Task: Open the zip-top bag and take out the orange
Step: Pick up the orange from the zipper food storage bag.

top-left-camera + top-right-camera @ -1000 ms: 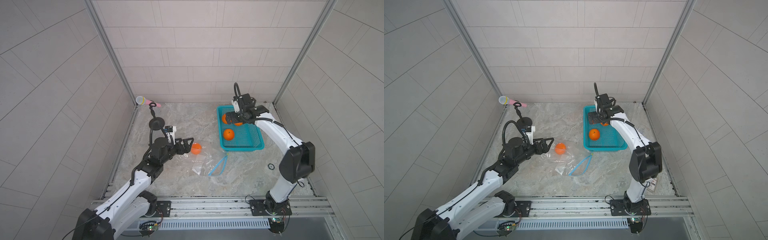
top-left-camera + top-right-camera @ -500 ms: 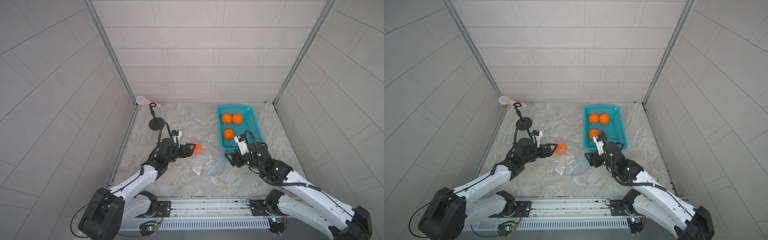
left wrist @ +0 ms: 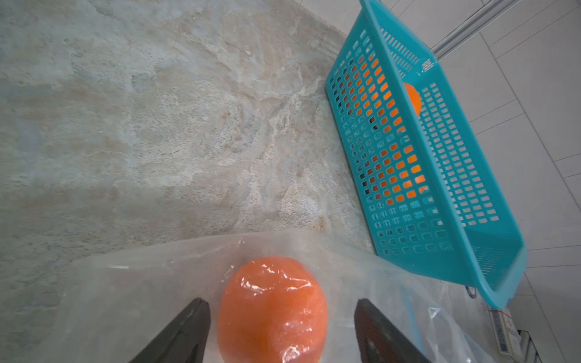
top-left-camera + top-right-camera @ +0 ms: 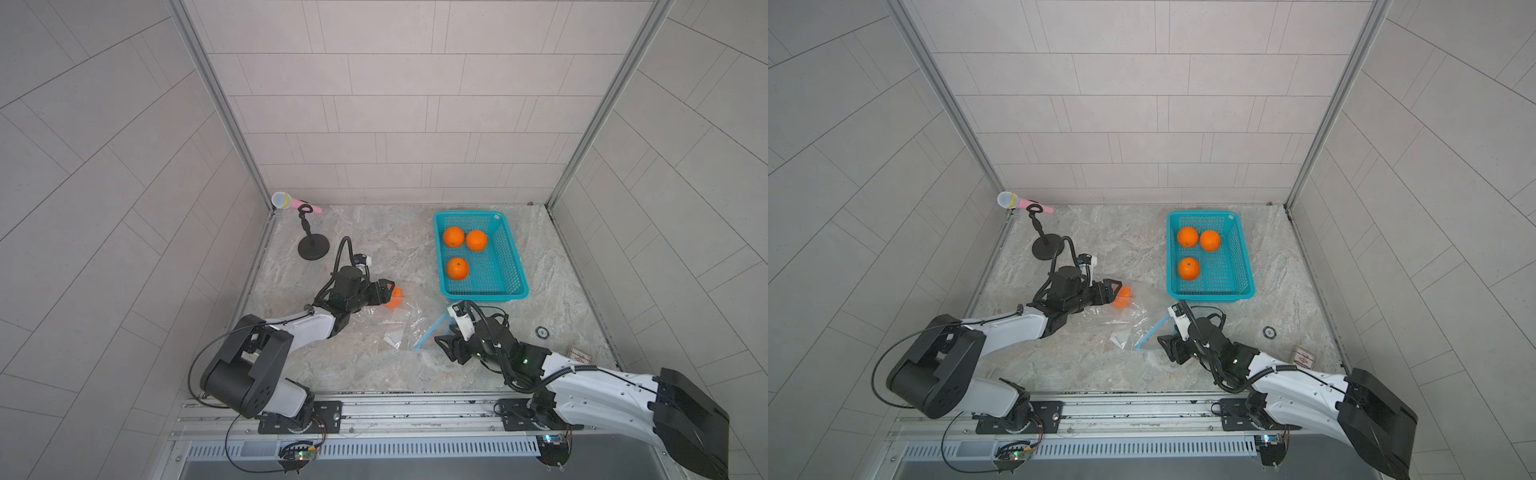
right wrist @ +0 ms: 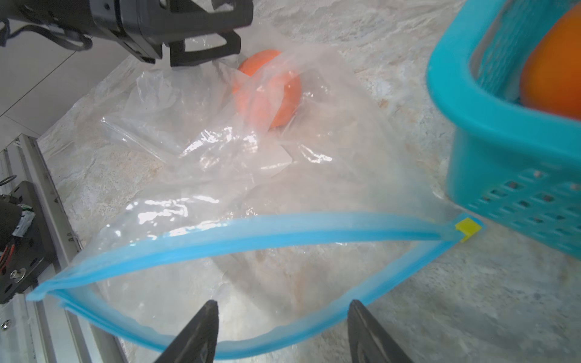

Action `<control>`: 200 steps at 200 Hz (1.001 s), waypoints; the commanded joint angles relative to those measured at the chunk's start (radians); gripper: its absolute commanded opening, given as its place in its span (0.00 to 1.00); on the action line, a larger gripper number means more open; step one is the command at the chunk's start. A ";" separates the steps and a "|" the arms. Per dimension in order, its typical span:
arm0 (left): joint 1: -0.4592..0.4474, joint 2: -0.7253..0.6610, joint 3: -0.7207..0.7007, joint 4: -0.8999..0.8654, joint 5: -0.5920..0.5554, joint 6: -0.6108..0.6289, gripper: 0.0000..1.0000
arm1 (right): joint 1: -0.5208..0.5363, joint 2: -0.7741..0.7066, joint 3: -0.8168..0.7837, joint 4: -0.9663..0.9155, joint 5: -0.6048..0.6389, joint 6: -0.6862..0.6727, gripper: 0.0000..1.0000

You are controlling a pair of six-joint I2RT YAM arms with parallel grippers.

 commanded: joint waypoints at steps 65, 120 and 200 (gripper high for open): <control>-0.009 0.185 0.078 0.043 -0.027 0.064 0.64 | -0.014 0.419 0.140 0.421 0.001 -0.072 0.67; -0.011 0.213 0.052 0.030 -0.044 0.076 0.55 | -0.046 0.655 0.245 0.506 -0.011 -0.085 0.70; -0.051 0.194 -0.026 0.159 0.108 0.003 0.55 | -0.046 0.870 0.352 0.671 -0.077 -0.228 0.87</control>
